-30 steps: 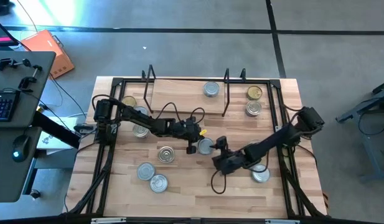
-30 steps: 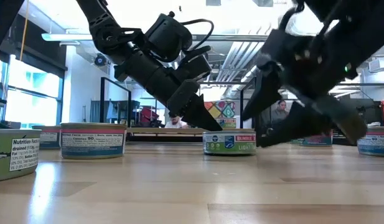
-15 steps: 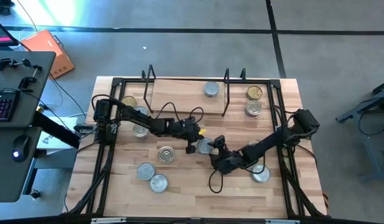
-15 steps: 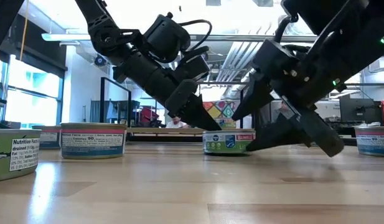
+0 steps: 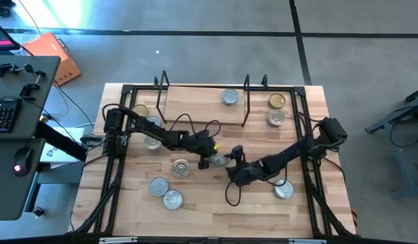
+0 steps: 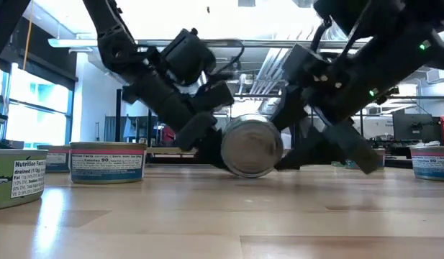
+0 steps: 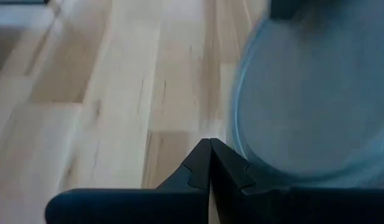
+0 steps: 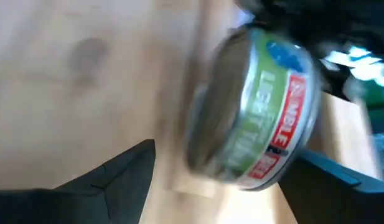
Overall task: Stack canned seafood by type on shelf
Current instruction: Stack the green-white tuna can on top of the green-white tuna can on the shelf
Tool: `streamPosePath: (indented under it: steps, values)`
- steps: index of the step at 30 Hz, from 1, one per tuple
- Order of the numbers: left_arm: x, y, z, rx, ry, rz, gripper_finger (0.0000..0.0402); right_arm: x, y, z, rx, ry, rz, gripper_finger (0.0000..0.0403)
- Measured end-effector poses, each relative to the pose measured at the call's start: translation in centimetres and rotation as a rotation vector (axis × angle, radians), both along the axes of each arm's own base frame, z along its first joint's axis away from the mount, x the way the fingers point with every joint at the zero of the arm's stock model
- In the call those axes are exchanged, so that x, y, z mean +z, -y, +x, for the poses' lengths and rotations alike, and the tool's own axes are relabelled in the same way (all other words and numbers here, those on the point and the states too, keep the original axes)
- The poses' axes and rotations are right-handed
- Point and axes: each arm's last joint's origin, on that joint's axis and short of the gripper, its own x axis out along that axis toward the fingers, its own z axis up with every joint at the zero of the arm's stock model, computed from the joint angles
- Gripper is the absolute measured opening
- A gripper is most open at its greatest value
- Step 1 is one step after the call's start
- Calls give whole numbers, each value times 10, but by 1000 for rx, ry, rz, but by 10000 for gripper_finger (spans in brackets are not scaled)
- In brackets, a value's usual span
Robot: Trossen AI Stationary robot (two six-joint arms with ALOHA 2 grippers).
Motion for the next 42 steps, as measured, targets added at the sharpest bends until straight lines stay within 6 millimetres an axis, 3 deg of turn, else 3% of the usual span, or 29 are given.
streamPosePath:
  steps: [4, 9, 14, 22, 28, 34, 42]
  values:
    - [1, 0, 1, 7, 5, 2, 0, 2, 5, 5, -25, 46, 88, 297]
    - [1, 0, 1, 16, 10, 1, 0, 6, 11, 12, -74, 128, 200, 244]
    - [2, 0, 2, 21, 18, -15, 0, 7, 14, 13, -90, 139, 204, 192]
    - [8, 5, 3, 19, 41, -13, 0, 7, 13, 14, -105, 157, 239, 148]
    - [40, 7, -6, 94, 40, 131, 0, 10, 4, 10, -113, 175, 291, 127]
    - [73, 32, -19, 32, 62, 247, 0, 24, -2, 1, -178, 207, 362, 127]
    - [94, 80, -19, -168, 237, 374, 10, 21, 6, -10, -338, 140, 444, 128]
